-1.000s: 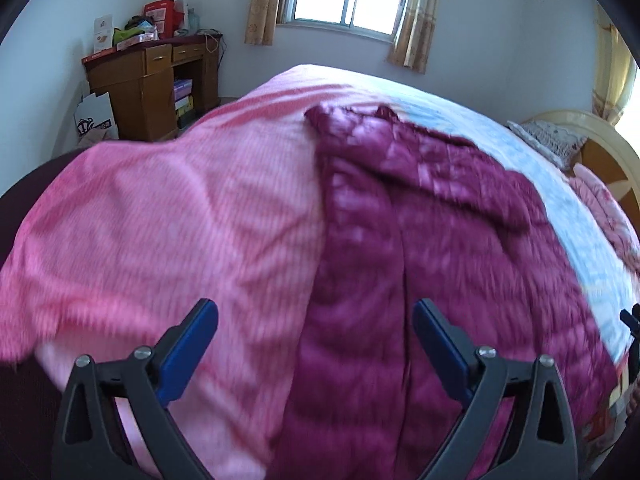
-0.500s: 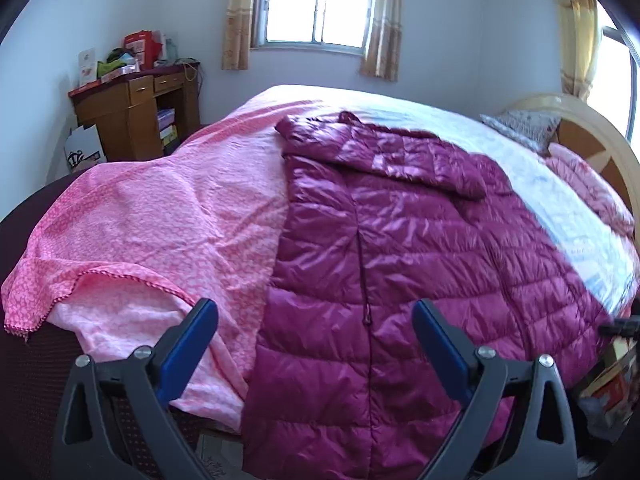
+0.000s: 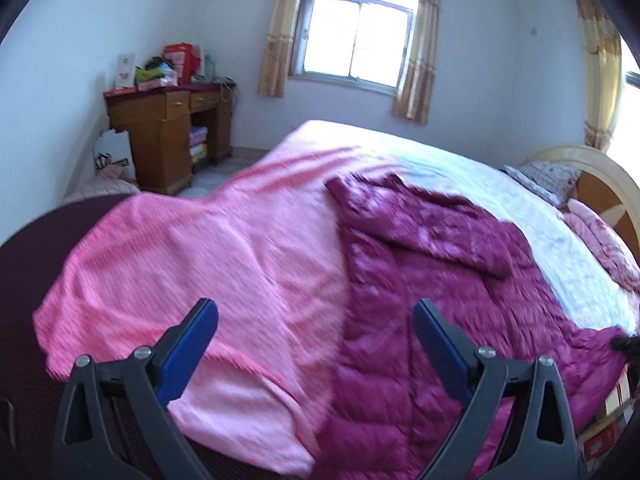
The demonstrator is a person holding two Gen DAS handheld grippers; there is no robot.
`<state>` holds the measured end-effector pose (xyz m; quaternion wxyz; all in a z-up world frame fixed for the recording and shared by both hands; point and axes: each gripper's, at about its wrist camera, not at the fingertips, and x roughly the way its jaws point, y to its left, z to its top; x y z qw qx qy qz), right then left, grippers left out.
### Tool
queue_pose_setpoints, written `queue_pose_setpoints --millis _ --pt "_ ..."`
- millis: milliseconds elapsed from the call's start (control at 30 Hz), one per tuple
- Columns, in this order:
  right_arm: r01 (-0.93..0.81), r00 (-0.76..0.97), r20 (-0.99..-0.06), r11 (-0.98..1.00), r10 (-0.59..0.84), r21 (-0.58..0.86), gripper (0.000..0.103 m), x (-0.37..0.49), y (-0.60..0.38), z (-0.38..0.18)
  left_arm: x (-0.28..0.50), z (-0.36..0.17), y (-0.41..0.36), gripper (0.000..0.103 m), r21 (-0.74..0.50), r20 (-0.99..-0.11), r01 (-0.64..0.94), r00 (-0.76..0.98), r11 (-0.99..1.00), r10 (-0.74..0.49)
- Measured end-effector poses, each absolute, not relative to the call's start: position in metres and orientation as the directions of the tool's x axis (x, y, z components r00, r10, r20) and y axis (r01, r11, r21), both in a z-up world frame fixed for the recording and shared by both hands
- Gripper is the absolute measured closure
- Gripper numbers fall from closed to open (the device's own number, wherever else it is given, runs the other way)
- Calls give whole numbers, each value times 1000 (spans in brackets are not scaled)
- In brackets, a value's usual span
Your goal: Fold large clothes
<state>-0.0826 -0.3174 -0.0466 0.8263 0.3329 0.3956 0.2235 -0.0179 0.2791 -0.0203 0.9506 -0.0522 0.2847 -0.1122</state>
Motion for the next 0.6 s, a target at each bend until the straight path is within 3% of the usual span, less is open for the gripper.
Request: queue_pose_setpoints --millis 133,300,600 --pt "-139 631 -433 643 644 753 91 -36 -321 -9 -2 -4 297 3 -157 -510 141 836 977 -203" --pt "-106 687 -432 669 585 736 91 26 -330 9 9 3 316 3 -150 -500 99 851 984 -162" --pt "126 717 -547 691 433 712 91 113 -368 -33 32 -24 332 3 -200 -569 72 803 977 -176"
